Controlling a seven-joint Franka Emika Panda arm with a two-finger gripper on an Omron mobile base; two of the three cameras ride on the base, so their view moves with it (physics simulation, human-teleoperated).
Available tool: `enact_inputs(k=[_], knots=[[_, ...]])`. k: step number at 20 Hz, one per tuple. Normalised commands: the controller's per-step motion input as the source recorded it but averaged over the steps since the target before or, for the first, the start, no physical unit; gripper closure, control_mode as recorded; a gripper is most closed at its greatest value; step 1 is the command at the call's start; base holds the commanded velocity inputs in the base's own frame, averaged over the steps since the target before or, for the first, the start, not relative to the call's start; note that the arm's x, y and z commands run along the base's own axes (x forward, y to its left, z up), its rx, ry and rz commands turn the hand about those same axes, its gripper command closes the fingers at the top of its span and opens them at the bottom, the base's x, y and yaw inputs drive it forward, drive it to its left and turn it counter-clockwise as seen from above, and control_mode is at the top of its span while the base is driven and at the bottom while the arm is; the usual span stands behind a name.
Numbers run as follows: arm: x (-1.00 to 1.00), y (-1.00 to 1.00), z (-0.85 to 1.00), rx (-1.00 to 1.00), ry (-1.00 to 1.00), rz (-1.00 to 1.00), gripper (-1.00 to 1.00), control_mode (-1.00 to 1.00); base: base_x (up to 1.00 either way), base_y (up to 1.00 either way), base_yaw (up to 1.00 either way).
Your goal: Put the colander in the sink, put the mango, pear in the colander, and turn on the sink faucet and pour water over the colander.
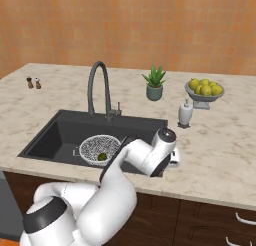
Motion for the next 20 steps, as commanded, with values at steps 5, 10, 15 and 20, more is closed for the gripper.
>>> enact_inputs(k=[5,10,15,20], knots=[[0.03,0.72,0.07,0.01,-0.02,0.37,1.0,-1.0,0.0,0.0,0.0],[0.17,0.68,0.08,0.02,-0.03,0.3,1.0,-1.0,0.0,0.0,0.0],[0.03,0.48,0.11,0.06,-0.03,0.22,1.0,-1.0,0.0,0.0,0.0],[0.12,0.4,0.03,0.1,0.0,0.18,1.0,-1.0,0.0,0.0,0.0]])
